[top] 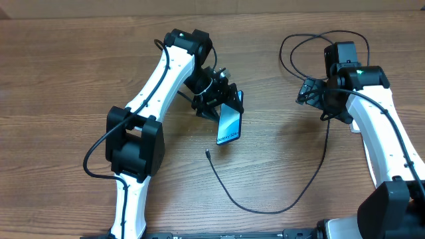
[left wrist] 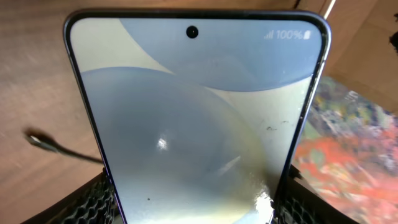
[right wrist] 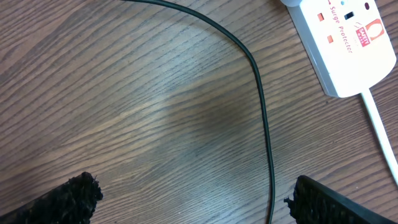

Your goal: Plug charger to phone and switch on socket

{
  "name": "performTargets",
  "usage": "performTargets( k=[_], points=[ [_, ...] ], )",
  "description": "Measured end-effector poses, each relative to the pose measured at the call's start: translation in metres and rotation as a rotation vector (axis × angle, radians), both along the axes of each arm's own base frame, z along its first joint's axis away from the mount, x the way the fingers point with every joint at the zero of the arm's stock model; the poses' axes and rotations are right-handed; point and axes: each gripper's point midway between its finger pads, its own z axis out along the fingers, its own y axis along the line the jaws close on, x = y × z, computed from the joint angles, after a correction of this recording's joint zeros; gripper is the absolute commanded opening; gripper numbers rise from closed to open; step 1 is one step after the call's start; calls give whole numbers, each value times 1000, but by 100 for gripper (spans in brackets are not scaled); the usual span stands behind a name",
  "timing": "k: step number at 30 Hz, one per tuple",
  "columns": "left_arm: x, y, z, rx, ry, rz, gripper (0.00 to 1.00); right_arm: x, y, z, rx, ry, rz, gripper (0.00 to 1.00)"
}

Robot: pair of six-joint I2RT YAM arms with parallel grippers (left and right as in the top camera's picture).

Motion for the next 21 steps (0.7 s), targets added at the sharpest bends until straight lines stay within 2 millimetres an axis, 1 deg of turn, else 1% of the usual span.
performTargets(
  k=[7, 10, 12, 14, 16, 17, 18, 21],
  points=[
    [5, 2, -4, 8, -48, -23, 60, 1, 0, 0, 0, -3, 0, 100],
    [5, 2, -4, 11, -51, -26, 60, 15, 1, 4, 7, -62, 1, 100],
    [5, 3, -5, 13, -52, -27, 60, 17, 5, 4, 29, -73, 7, 100],
    [5, 3, -5, 13, -52, -27, 60, 17, 11, 4, 61, -69, 16, 100],
    [5, 3, -5, 13, -52, -27, 60, 17, 20, 4, 109, -70, 31, 94],
    [5, 3, -5, 13, -52, -27, 60, 16, 24, 4, 131, -67, 44, 89],
    [5, 3, -5, 13, -52, -27, 60, 16, 29, 4, 158, -64, 63, 88],
    [5, 3, -5, 13, -52, -27, 60, 14, 54, 8, 276, -66, 183, 87]
  ],
)
